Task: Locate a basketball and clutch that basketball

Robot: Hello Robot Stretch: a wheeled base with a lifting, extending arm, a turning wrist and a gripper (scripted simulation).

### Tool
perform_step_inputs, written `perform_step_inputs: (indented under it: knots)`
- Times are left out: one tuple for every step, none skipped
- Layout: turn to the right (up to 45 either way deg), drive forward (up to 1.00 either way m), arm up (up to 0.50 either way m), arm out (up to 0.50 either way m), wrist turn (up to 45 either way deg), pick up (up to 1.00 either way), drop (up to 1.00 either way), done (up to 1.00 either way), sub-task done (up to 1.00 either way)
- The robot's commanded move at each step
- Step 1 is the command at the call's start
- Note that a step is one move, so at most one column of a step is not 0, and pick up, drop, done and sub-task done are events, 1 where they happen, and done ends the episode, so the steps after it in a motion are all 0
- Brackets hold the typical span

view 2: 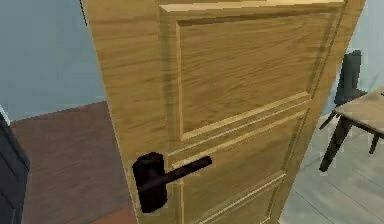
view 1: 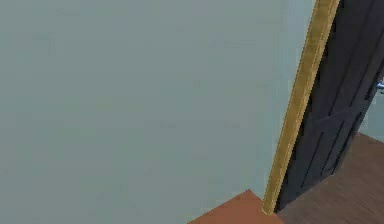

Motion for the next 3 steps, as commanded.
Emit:
perform_step_inputs:
  knots:
    - [6.0, 0.0, 0.0, 0.0, 0.0, 0.0, 0.0, 0.0, 0.0]
    - [0.0, 0.3, 0.0, 0.0, 0.0, 0.0, 0.0, 0.0, 0.0]
    - [33.0, 0.0, 0.0, 0.0, 0.0, 0.0, 0.0, 0.0, 0.0]
